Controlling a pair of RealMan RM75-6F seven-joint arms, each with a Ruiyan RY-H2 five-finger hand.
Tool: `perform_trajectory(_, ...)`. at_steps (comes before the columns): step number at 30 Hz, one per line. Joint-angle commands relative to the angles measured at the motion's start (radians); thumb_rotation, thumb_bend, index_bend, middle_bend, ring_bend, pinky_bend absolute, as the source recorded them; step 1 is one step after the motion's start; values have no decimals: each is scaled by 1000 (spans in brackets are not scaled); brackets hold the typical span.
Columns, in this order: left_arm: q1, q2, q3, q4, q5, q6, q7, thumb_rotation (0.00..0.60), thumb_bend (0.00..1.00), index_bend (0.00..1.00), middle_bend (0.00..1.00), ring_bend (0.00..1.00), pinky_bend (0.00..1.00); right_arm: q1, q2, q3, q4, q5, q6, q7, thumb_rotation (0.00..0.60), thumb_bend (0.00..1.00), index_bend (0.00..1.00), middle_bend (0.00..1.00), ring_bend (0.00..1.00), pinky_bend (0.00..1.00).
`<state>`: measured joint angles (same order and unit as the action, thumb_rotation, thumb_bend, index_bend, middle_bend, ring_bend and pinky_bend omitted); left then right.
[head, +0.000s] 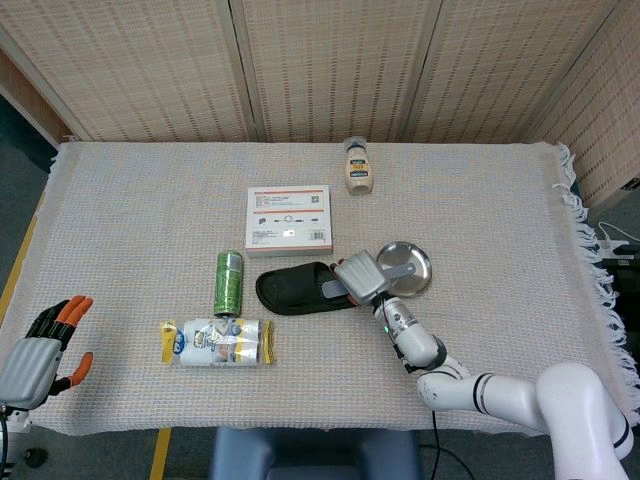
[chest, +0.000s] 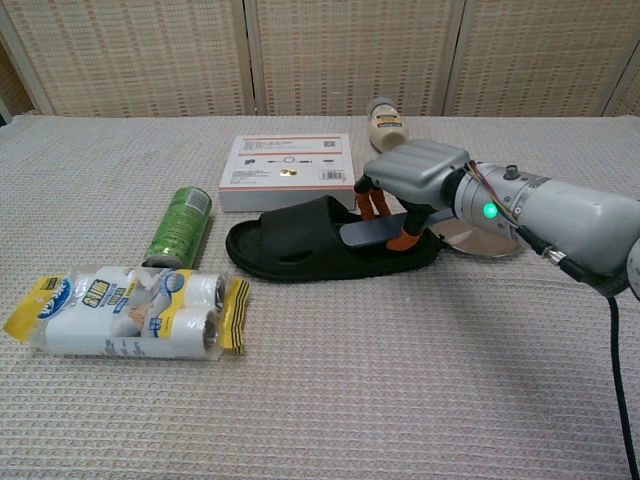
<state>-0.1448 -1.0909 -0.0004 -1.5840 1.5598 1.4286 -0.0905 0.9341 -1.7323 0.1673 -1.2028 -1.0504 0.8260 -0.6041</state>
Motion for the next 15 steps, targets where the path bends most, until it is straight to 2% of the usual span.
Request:
perform_trajectory(1, 1, 1, 1, 0, 2, 3, -3, 600, 463, 0, 0, 0, 96, 13, -36, 11, 17, -5, 12, 5, 600, 405, 875, 718, 587, 854)
perform_trajectory(8, 3, 2, 3, 0, 6, 7, -4, 600, 463, 0, 0, 0, 95, 13, -72, 15, 50, -29, 30, 36, 600, 406, 875, 718, 591, 856)
perform_trajectory(15, 3, -1, 4, 0, 6, 6, 3, 600, 464, 0, 0, 0, 96, -5, -27, -9, 44, -25, 27, 4, 600, 405, 876, 718, 591, 856)
